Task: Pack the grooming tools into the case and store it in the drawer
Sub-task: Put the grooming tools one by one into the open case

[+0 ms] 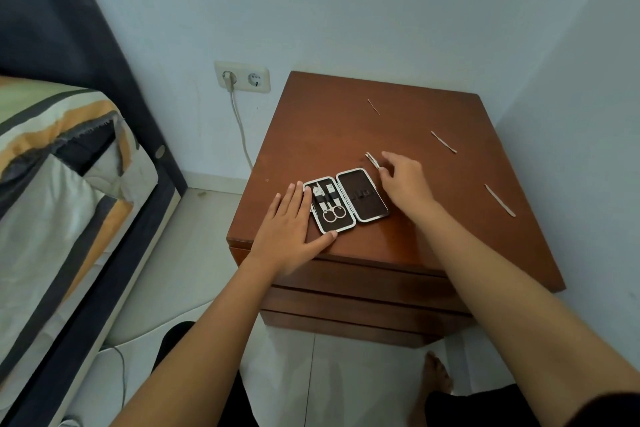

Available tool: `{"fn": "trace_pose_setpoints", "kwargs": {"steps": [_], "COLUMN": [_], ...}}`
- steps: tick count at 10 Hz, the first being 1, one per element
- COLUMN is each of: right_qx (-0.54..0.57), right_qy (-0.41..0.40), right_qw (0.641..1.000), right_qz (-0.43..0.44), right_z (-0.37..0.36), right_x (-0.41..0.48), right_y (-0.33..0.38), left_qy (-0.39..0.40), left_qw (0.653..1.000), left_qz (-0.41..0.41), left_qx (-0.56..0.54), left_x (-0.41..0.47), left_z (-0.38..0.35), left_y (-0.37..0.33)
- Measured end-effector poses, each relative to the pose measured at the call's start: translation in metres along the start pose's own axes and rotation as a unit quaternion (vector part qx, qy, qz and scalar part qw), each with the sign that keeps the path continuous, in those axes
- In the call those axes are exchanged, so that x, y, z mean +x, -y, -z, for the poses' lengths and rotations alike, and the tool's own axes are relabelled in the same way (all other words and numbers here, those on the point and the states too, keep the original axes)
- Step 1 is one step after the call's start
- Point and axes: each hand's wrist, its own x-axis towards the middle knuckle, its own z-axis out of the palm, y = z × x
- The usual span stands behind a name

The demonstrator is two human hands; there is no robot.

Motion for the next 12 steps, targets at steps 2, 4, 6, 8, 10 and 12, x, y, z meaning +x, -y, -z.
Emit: {"fn": "trace_pose_setpoints", "kwargs": {"steps": [2, 4, 6, 8, 10, 12], "right_qx": [-0.024, 0.082, 0.137, 0.090, -0.048, -0.089], "right_qy": [-0.044, -0.024, 0.048, 0.088, 0.183, 0.151], "right_qw": [0.999, 0.996, 0.987, 0.989, 0.980, 0.967], "right_qz": [-0.008, 0.029, 0.072, 0.071, 0.069, 0.184], "right_z": [-0.007, 0.001, 0.003, -0.002, 0.001, 0.007], "right_x": [0.007, 0.010, 0.005, 0.013, 0.019, -0.004], "right_y": [0.009, 0.017, 0.035, 0.038, 0.038, 0.016], "left_qy": [-0.005, -0.005, -0.007, -0.010, -0.012, -0.009], "left_qw": [1.000, 1.000, 1.000, 1.000, 1.000, 1.000], "left_qz": [0.004, 0.004, 0.005, 0.003, 0.004, 0.006], "left_qx": [0.012, 0.016, 0.015, 0.016, 0.021, 0.021], "left_x": [0.001, 0.001, 0.001, 0.001, 0.001, 0.001], "left_z": [-0.001, -0.002, -0.002, -0.002, -0.003, -0.004], "left_y": [0.000, 0.001, 0.000, 0.000, 0.000, 0.001]}}
